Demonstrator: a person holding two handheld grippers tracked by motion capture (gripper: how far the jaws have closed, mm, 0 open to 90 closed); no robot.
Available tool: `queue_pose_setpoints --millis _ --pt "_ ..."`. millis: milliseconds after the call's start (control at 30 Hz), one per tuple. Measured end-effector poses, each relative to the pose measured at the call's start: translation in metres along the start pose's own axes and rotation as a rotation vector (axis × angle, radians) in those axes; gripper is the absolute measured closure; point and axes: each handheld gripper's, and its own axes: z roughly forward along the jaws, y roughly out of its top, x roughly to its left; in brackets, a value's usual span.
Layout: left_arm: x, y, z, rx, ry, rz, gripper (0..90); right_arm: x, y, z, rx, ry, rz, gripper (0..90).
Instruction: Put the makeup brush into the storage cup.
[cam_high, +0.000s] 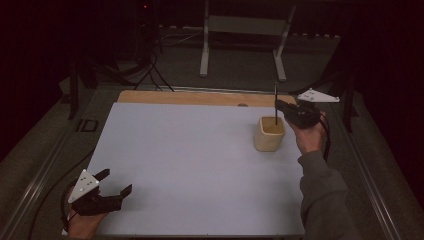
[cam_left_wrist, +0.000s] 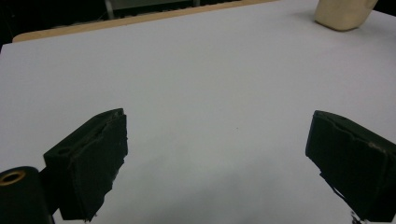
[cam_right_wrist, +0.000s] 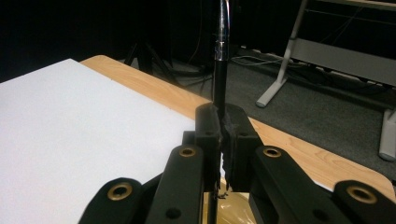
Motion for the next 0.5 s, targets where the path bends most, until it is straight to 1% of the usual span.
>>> queue_pose_setpoints --millis 200,500 --pt "0.000 0.000 0.000 0.000 0.000 0.000 6.9 0.000 -0.003 0.002 0.004 -0.002 0.002 85.5" --pt "0.000 0.000 0.000 0.001 0.000 0.000 6.9 -0.004 -0.016 0.004 0.021 -0.006 0.027 85.5"
